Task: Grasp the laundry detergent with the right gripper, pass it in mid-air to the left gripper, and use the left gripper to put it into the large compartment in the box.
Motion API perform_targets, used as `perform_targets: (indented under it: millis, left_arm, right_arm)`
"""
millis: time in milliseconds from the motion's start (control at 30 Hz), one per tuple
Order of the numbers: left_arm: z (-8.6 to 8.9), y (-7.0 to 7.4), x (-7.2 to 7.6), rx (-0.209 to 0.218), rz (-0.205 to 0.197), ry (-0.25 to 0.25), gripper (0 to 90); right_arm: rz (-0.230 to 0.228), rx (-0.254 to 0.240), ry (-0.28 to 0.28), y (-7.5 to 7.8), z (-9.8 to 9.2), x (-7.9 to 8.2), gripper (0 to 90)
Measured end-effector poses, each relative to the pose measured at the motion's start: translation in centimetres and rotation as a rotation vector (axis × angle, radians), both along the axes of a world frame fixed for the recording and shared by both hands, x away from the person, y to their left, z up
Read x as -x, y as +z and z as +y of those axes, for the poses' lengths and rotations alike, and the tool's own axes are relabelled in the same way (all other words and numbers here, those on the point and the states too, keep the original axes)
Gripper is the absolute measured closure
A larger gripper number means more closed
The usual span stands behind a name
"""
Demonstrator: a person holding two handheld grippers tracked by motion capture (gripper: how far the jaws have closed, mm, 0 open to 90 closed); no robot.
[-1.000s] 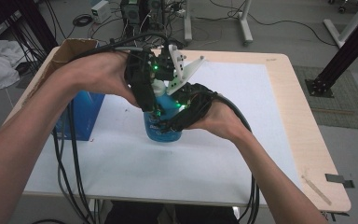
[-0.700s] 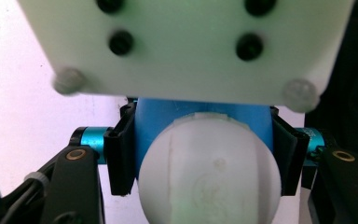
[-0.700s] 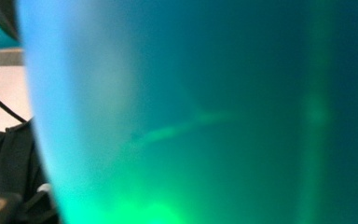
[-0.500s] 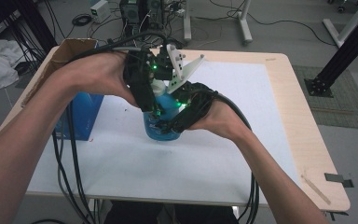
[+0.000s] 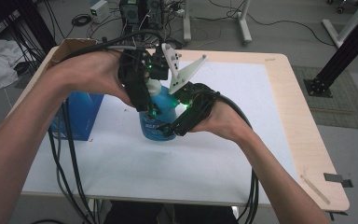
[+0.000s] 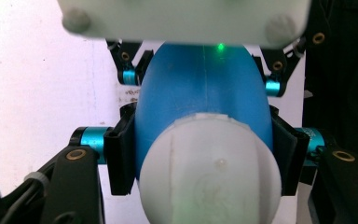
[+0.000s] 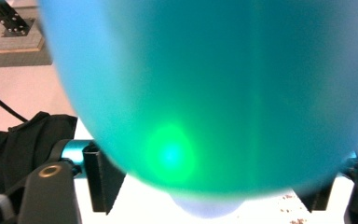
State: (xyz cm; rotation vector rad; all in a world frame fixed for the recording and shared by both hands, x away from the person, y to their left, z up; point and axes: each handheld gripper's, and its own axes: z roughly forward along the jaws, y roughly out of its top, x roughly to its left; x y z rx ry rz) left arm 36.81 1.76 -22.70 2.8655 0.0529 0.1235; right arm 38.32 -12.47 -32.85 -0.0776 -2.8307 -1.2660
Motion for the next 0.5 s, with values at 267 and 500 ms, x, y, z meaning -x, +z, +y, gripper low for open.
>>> perform_targets:
  millis: [267,500]
  left_arm:
    - [0.6,0.4,0.0,-0.012,-0.002,0.011,38.1]
    - [1.4,2.1,-0.2,-0.030,-0.013,0.024,38.1]
  right_arm:
    - [0.006,-0.001,-0.008,0.3,-0.9,0.0,22.5]
    - [-0.047,0.086,-0.062,0.6,-2.2,0.5,20.8]
